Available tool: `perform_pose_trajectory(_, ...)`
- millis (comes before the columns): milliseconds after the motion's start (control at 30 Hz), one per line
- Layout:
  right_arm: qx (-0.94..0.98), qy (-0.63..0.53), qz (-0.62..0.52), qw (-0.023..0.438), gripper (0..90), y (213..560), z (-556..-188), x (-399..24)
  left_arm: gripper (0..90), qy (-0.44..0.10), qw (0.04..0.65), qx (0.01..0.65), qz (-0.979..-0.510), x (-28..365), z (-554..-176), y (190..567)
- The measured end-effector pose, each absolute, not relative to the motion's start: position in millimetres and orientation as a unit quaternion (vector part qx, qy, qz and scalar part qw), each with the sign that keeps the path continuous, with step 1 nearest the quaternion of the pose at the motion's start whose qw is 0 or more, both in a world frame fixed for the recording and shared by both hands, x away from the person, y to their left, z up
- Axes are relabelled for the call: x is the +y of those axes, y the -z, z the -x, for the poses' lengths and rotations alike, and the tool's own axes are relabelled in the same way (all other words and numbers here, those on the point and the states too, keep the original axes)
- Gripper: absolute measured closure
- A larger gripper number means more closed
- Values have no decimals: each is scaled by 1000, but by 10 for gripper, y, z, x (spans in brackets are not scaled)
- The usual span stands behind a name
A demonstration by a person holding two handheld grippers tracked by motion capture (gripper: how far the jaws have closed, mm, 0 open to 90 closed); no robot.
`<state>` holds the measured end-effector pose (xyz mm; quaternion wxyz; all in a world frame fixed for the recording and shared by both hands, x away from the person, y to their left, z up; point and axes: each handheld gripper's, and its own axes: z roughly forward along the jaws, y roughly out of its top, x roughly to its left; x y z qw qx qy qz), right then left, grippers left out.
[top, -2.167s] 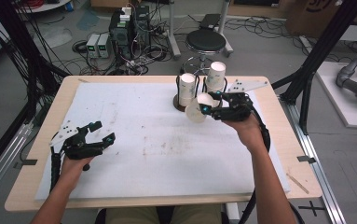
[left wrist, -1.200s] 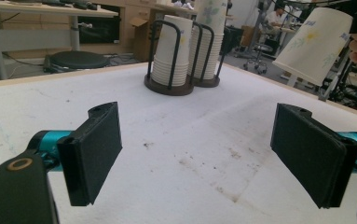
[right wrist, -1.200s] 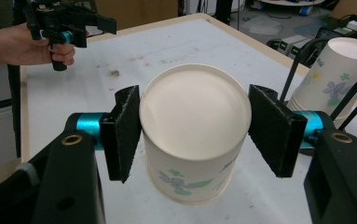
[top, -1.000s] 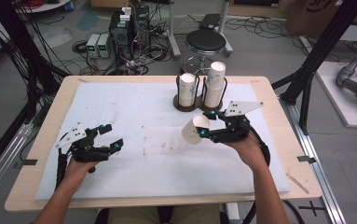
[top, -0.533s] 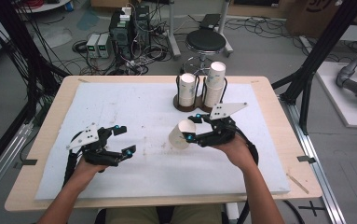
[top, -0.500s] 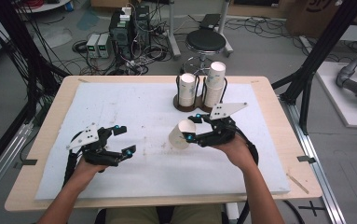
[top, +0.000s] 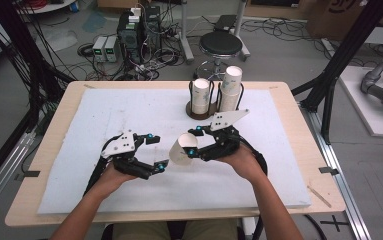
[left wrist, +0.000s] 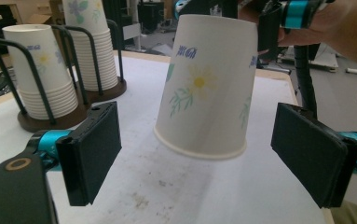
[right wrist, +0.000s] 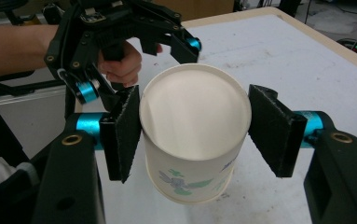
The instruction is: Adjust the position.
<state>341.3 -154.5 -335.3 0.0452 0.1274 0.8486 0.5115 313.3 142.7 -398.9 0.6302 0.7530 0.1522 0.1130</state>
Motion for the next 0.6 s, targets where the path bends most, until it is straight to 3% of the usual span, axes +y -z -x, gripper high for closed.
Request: perform_pose_trajectory(600,851,-511,-117,35,382,3332,-3376,-1473,158,-94,615,137,-771,1119,-3186,4076)
